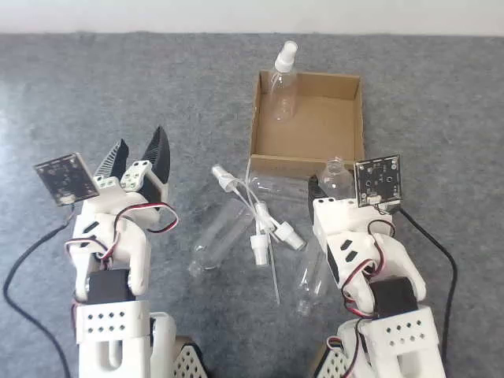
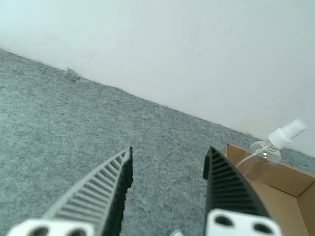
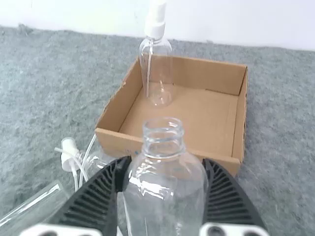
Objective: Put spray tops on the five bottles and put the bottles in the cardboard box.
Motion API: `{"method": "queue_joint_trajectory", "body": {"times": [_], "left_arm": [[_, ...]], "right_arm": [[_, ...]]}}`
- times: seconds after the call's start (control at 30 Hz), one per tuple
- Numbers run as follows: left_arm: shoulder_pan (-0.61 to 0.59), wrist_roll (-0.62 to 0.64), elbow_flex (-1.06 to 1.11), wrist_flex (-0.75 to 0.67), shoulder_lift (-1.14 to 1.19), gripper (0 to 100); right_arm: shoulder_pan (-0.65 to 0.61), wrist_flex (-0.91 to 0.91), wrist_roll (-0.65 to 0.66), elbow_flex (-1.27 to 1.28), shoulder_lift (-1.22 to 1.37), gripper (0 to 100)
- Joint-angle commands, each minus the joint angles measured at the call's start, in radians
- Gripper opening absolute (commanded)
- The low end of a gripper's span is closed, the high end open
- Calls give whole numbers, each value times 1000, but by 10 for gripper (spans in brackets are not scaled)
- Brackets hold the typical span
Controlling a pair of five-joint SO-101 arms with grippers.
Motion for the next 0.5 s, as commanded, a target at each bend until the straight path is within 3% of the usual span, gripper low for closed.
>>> {"method": "queue_joint_trajectory", "body": {"times": [0.0,0.23,0.47], "left_arm": [[3,-11,-13,-31,11,221],[6,-11,-13,-31,8,221],[89,-101,-15,-21,8,218]], "right_arm": [[2,-110,-9,34,-21,105],[51,-332,-9,193,-22,105],[171,-338,-9,209,-22,105]]}}
